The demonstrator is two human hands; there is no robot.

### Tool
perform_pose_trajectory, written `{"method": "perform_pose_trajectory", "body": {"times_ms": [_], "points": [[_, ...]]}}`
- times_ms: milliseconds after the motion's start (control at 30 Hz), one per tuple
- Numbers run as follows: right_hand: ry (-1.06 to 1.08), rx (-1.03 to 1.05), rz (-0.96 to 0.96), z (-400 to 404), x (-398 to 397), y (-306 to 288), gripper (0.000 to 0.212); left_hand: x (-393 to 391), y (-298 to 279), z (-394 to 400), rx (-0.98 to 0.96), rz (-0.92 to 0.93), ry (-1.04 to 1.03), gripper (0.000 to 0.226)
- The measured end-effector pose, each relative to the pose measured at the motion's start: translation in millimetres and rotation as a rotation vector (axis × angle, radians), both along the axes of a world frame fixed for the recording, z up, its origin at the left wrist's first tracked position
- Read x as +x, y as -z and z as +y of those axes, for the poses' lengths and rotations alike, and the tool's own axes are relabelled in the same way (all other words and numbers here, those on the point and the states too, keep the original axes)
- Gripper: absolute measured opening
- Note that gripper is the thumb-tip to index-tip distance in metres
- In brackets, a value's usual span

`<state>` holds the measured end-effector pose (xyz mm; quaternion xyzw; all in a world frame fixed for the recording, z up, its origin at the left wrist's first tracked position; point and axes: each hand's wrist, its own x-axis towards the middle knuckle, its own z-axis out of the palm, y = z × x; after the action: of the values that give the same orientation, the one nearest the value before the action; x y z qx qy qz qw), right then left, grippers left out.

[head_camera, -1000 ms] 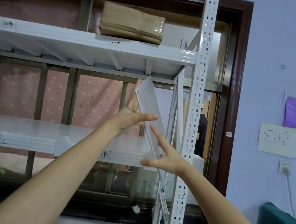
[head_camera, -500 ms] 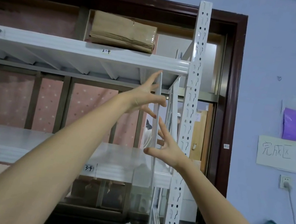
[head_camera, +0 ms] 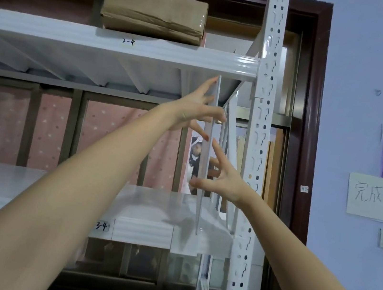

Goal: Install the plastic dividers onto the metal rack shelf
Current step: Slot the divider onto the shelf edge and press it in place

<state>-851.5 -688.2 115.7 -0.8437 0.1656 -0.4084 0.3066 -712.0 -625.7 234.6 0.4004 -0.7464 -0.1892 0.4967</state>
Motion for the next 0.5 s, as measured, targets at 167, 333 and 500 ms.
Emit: {"method": "perform_pose_trajectory", "body": {"times_ms": [167, 333, 500], "points": [[0.02, -0.018, 0.003, -25, 18, -14, 0.104, 21, -13, -30, -0.023, -0.002, -0.003, 0.096], [0.017, -0.011, -0.007, -44, 32, -15, 0.099, 36, -12, -57, -0.021, 0.03, -0.004, 0.091], [0.036, -0.003, 0.006, -60, 38, -11, 0.1, 42, -11, -77, 0.027, 0.049, 0.019, 0.095]]}}
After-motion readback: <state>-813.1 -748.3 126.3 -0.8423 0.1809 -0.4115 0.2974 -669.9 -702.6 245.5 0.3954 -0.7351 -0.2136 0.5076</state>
